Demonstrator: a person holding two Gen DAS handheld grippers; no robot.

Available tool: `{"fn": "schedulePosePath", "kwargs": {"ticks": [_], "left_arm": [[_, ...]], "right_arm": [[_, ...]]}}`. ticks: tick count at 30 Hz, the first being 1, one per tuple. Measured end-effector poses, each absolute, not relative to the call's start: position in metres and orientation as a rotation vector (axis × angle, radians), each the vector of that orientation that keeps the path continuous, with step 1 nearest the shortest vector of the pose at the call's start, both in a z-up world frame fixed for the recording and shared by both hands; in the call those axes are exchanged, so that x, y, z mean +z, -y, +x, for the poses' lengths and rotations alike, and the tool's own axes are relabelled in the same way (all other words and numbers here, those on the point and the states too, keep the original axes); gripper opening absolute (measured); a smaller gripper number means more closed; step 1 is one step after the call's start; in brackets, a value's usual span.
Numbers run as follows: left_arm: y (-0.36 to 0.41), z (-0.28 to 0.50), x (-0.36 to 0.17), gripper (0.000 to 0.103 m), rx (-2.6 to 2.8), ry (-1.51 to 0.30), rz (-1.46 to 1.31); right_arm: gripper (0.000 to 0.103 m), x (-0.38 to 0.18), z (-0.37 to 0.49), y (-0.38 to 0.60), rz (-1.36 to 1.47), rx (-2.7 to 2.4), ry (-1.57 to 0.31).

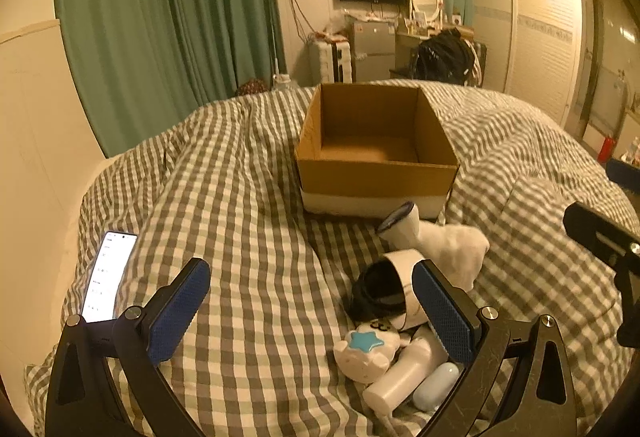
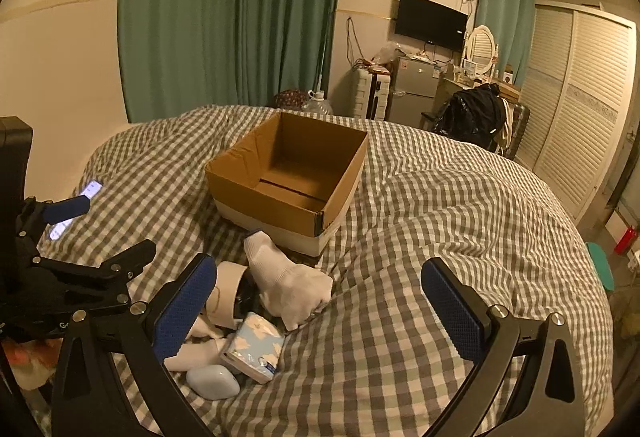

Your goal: Organize objects

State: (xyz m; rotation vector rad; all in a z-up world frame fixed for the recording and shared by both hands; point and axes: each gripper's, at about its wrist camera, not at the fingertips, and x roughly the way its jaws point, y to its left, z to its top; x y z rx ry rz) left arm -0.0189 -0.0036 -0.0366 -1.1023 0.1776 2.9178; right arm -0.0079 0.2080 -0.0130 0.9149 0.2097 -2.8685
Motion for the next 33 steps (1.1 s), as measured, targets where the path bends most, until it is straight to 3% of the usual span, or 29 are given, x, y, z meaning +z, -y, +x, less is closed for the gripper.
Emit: {"fn": "schedulePosePath", "kwargs": {"ticks": [16,25,28,29,30,31,33], "left_arm": [[-0.009,-0.045,-0.086,0.103,2.754,-0.141,-1.3],[-0.047,-0.063,-0.102,0.102,2.612,-0.147,-1.302],[-0.059,-0.072,-0.112,0.085,2.565,-0.168,-1.328],[-0.062,-0.075,-0.116,0.072,2.546,-0.184,-1.343],[-0.064,-0.079,-0.122,0.053,2.52,-0.2,-1.367],[-0.063,-0.081,-0.125,0.042,2.508,-0.199,-1.383],[-0.056,-0.084,-0.127,0.036,2.47,-0.119,-1.391]], "right_arm": [[0.102,-0.068,-0.047,-0.214,1.142,-2.75,-0.26],[0.1,-0.068,-0.067,-0.239,1.164,-2.804,-0.216],[0.1,-0.066,-0.074,-0.251,1.168,-2.822,-0.172],[0.1,-0.066,-0.077,-0.254,1.174,-2.821,-0.16],[0.1,-0.067,-0.079,-0.255,1.181,-2.82,-0.154],[0.1,-0.068,-0.081,-0.255,1.189,-2.816,-0.152],[0.1,-0.073,-0.087,-0.253,1.212,-2.787,-0.154]]}}
